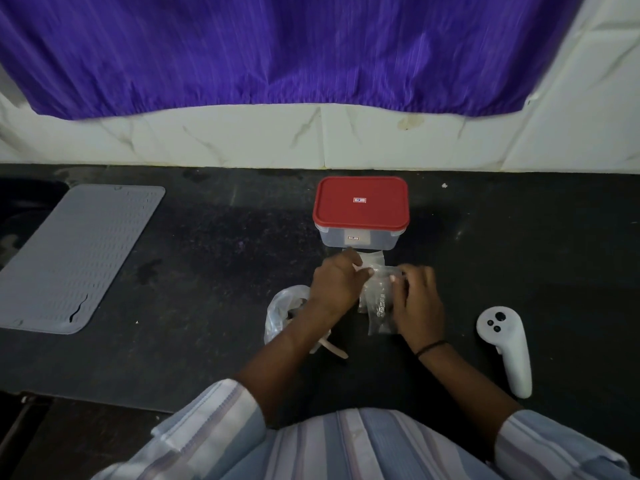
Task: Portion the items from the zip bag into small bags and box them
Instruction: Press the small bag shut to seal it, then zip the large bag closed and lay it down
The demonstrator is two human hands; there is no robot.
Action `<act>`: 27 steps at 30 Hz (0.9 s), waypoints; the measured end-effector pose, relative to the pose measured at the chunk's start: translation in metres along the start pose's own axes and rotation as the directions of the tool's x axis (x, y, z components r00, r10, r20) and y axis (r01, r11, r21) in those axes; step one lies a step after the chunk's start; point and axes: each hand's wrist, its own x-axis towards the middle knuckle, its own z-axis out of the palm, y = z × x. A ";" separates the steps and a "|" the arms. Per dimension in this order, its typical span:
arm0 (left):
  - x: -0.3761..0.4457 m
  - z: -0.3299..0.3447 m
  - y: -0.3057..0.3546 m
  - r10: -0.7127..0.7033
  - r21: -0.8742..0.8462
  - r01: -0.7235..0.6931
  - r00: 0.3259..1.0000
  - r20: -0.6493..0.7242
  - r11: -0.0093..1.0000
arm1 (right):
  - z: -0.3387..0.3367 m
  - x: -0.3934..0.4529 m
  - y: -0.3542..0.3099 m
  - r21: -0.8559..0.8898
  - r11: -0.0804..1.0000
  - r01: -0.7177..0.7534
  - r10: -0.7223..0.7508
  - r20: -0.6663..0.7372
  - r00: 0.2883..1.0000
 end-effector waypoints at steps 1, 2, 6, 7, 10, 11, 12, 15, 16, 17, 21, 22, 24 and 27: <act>-0.005 -0.011 -0.001 0.036 -0.036 -0.038 0.999 -0.039 0.999 | -0.005 -0.006 -0.005 0.059 0.995 0.082 -0.083 0.008 0.997; -0.010 -0.022 -0.002 0.089 -0.063 -0.094 0.993 -0.082 0.994 | -0.009 -0.012 -0.010 0.089 0.983 0.159 -0.162 0.037 0.986; -0.048 -0.065 -0.011 0.205 -0.140 -0.257 0.930 -0.305 0.956 | -0.014 -0.043 -0.027 0.064 0.879 0.472 -0.473 0.237 0.849; -0.059 -0.073 -0.015 0.179 -0.163 -0.255 0.909 -0.375 0.953 | -0.013 -0.049 -0.030 0.040 0.826 0.562 -0.547 0.296 0.783; -0.088 -0.081 -0.040 0.056 -0.232 -0.211 0.842 -0.536 0.950 | -0.003 -0.063 -0.031 -0.011 0.698 0.716 -0.628 0.470 0.620; -0.097 -0.078 -0.052 0.003 -0.251 -0.175 0.827 -0.563 0.952 | 0.002 -0.066 -0.031 -0.020 0.693 0.721 -0.616 0.503 0.606; -0.105 -0.073 -0.064 -0.068 -0.290 -0.123 0.818 -0.572 0.949 | 0.007 -0.069 -0.032 -0.027 0.693 0.720 -0.608 0.515 0.604; -0.129 -0.053 -0.098 -0.313 -0.426 0.095 0.821 -0.477 0.900 | 0.017 -0.073 -0.034 -0.003 0.720 0.694 -0.613 0.467 0.638; -0.136 -0.047 -0.105 -0.349 -0.433 0.151 0.836 -0.424 0.888 | 0.017 -0.074 -0.034 0.027 0.754 0.656 -0.598 0.440 0.670; -0.142 -0.042 -0.110 -0.351 -0.413 0.183 0.857 -0.378 0.892 | 0.017 -0.074 -0.036 0.071 0.801 0.594 -0.566 0.413 0.714; -0.148 -0.031 -0.110 -0.287 -0.254 0.218 0.917 -0.277 0.942 | 0.014 -0.071 -0.051 0.353 0.901 0.253 -0.378 0.348 0.858; -0.147 -0.029 -0.108 -0.253 -0.210 0.199 0.928 -0.275 0.957 | 0.013 -0.070 -0.056 0.408 0.891 0.199 -0.342 0.315 0.885; -0.146 -0.029 -0.106 -0.211 -0.168 0.170 0.938 -0.274 0.971 | 0.009 -0.067 -0.067 0.447 0.876 0.182 -0.301 0.210 0.930; -0.146 -0.030 -0.104 -0.197 -0.173 0.158 0.950 -0.244 0.972 | 0.001 -0.060 -0.082 0.477 0.850 0.224 -0.287 0.064 0.956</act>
